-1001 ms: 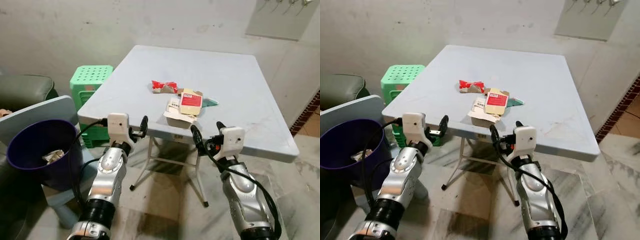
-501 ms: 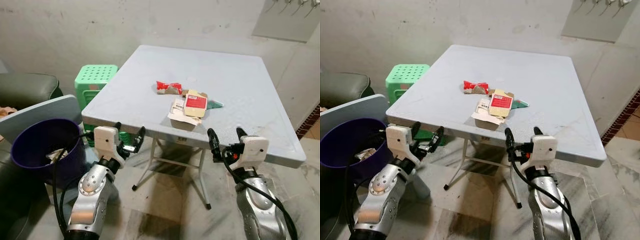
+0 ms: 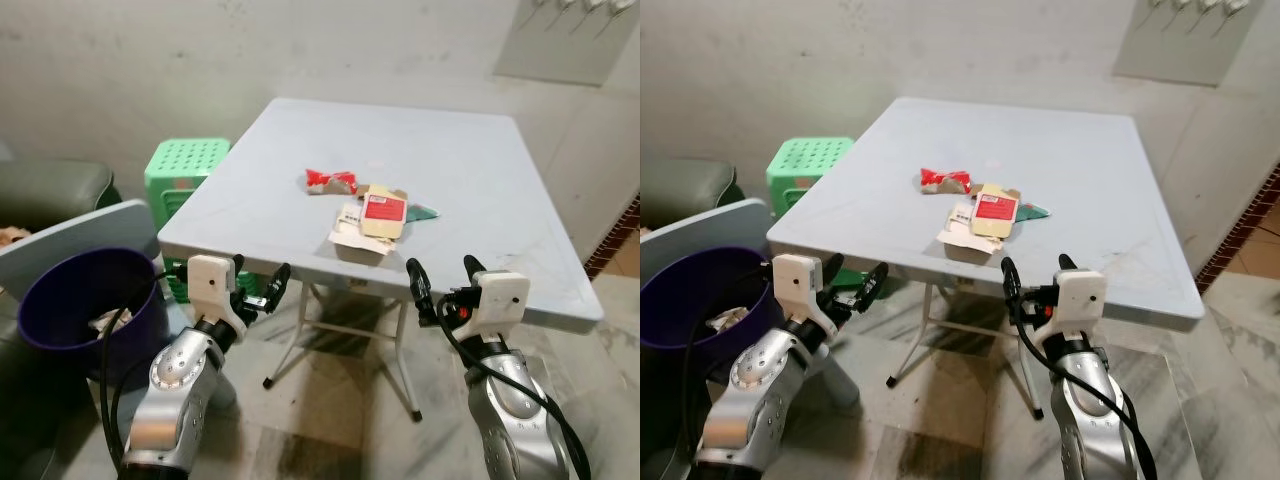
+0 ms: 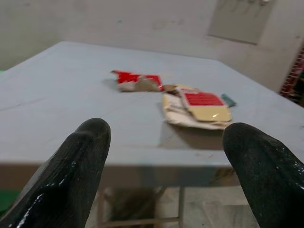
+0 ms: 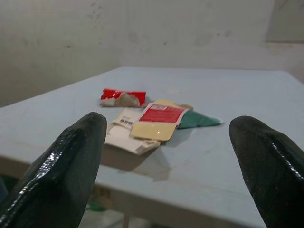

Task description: Picking trash to rubbish bin

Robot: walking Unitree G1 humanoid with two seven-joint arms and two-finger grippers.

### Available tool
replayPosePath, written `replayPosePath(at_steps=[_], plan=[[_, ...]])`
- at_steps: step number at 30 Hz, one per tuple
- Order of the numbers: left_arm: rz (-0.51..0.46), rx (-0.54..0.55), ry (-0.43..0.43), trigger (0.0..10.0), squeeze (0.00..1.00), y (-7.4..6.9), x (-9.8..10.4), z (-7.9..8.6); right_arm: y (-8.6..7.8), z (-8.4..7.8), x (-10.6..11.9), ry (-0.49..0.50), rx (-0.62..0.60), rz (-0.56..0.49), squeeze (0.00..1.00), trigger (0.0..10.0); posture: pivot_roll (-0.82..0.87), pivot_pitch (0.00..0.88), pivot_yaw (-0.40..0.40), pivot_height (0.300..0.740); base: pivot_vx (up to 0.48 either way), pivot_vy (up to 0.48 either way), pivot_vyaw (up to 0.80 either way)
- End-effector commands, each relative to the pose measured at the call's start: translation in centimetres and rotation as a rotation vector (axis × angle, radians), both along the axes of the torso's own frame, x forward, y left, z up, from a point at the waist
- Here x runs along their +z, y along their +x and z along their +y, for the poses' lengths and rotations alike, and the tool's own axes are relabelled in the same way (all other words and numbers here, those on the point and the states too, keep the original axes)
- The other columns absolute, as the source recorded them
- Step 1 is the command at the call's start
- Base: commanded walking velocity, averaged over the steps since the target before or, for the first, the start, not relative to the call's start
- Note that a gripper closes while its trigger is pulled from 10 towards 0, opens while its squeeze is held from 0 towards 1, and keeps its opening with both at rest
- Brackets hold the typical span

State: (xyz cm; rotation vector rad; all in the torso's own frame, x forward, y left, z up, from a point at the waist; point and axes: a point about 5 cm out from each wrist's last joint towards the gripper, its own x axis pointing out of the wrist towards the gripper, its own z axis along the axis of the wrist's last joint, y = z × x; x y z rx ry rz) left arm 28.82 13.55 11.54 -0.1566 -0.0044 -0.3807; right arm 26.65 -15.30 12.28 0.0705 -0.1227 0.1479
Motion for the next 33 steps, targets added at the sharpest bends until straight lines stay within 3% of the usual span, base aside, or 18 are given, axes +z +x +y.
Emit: replayPosePath(at_steps=[1, 33], plan=[[-0.008, -0.017, -0.001, 10.0, 0.00, 0.01, 0.46, -0.28, 0.07, -0.14, 0.47, -0.005, -0.008, -0.012, 0.00, 10.0, 0.02, 0.022, 0.001, 0.715, 0.334, 0.000, 0.00], [0.003, -0.022, -0.009, 10.0, 0.00, 0.32, 0.73, -0.54, 0.28, 0.59, 0.24, -0.015, 0.038, 0.013, 0.00, 10.0, 0.03, 0.010, -0.008, 0.715, 0.336, 0.000, 0.00]])
